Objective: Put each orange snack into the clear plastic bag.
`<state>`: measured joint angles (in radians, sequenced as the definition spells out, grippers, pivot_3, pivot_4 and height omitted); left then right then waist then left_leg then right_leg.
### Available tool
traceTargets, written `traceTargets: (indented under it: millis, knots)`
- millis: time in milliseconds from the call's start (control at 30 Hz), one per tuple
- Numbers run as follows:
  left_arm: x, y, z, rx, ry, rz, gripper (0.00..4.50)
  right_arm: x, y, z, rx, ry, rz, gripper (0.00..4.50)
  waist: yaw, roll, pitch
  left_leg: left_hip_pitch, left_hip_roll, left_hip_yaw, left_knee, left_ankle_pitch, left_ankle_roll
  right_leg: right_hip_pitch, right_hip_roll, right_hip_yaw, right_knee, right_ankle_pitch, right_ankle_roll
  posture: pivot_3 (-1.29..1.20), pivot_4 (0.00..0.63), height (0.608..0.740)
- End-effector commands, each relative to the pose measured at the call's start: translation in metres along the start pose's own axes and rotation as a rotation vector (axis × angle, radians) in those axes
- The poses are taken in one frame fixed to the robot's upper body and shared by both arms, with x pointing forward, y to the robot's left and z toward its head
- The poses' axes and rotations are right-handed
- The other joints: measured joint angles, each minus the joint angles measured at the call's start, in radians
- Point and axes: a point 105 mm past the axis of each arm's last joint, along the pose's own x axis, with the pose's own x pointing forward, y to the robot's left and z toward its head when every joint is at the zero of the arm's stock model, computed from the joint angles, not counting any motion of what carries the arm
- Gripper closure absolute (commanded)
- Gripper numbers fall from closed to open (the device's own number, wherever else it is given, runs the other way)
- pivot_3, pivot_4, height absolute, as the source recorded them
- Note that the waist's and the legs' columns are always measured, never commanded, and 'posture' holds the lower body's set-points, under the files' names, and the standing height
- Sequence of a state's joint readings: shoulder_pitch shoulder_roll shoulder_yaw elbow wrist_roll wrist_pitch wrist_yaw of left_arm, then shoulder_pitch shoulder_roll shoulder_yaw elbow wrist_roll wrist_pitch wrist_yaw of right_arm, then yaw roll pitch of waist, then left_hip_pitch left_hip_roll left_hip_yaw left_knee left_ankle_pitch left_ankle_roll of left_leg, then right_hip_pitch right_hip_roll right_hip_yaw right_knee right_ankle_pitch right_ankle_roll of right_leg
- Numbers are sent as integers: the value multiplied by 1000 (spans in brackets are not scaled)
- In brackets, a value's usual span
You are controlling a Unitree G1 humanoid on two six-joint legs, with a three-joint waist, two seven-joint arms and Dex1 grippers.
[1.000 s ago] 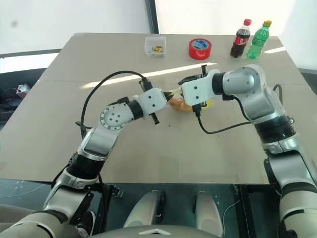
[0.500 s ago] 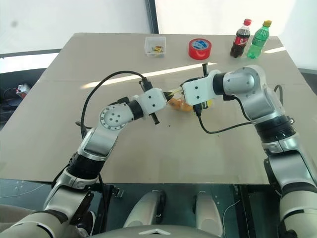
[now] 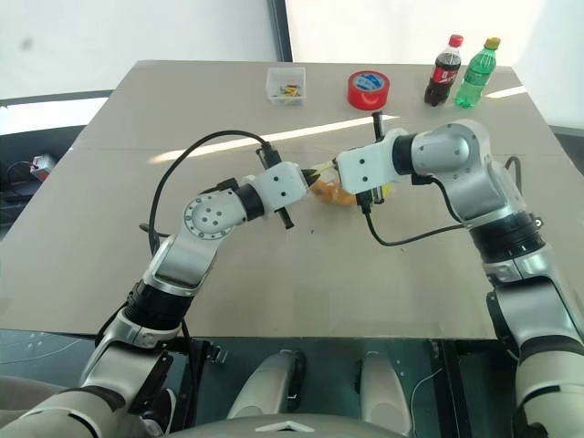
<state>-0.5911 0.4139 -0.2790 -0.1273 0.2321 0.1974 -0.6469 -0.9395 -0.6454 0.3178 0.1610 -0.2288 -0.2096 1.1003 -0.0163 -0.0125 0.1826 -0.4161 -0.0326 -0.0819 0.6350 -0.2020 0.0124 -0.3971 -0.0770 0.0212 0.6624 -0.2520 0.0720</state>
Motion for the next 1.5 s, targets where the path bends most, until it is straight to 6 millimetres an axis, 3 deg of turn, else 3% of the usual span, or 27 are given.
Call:
traceTargets:
  millis: [33,200,367,533,1100,1267,1333,1500]
  knots:
    - [-8,12,-6,68,37,49,4500,-18,-18,-5,-26,44,-72,4449,0,0,0,0,0,0,0,0,0,0,0,0,0,0,0,0,150,740]
    - [-13,28,-22,108,120,108,4500,-32,-18,-26,24,154,-104,4449,1,0,0,0,0,0,0,0,0,0,0,0,0,0,0,0,150,740]
    - [-10,28,-19,114,108,101,4500,-52,-13,-56,80,317,-126,4449,4,0,0,0,-1,0,0,0,0,0,0,0,0,0,0,0,150,740]
    - [-7,25,-16,111,95,87,4500,-68,-9,-72,114,415,-137,4449,1,0,0,0,0,2,0,0,0,0,0,0,0,0,0,0,150,740]
    - [-6,26,-14,112,91,82,4500,-88,-2,-94,161,543,-140,4449,1,0,0,0,0,5,0,0,0,0,0,0,0,0,0,0,150,740]
    - [-5,26,-14,110,88,80,4500,-84,-3,-90,159,522,-150,4449,1,0,0,0,0,5,0,0,0,0,0,0,0,0,0,0,150,740]
    - [-3,38,-13,63,73,142,4500,-78,-17,-83,136,472,-237,4449,1,0,0,0,0,5,0,0,0,0,0,0,0,0,0,0,150,740]
    - [-9,109,6,-12,-7,419,4500,-84,-64,-69,62,394,-497,4449,0,0,2,-1,0,4,0,0,0,-1,0,0,1,0,0,0,150,740]
